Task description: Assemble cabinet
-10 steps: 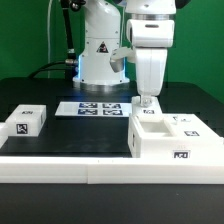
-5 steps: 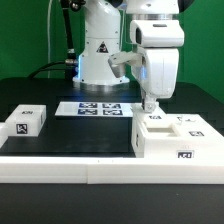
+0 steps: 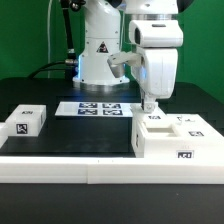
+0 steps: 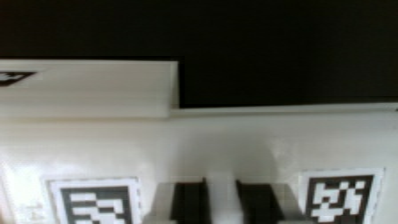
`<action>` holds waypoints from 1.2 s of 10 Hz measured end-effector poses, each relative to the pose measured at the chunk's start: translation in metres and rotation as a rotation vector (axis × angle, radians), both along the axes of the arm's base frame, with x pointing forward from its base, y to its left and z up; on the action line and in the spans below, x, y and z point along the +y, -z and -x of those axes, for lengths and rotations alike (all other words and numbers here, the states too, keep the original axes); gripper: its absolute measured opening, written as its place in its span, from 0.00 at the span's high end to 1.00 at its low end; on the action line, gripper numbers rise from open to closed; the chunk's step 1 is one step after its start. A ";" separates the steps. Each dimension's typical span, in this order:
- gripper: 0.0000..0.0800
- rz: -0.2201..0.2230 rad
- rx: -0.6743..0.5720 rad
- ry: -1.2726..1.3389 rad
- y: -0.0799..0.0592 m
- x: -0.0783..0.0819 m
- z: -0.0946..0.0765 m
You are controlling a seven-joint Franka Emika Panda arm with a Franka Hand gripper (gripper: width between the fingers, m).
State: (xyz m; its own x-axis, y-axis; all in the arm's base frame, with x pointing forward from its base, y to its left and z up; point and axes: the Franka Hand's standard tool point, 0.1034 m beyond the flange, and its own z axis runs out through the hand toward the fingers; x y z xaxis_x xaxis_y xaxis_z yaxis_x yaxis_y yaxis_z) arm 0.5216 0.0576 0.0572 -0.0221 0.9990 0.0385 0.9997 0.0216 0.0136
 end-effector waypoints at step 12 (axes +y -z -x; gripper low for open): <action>0.68 -0.007 0.005 0.047 0.000 -0.001 -0.054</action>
Offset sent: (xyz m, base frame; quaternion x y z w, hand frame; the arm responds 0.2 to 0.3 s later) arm 0.0497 0.0230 -0.0013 -0.0198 0.0355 -0.0298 0.9987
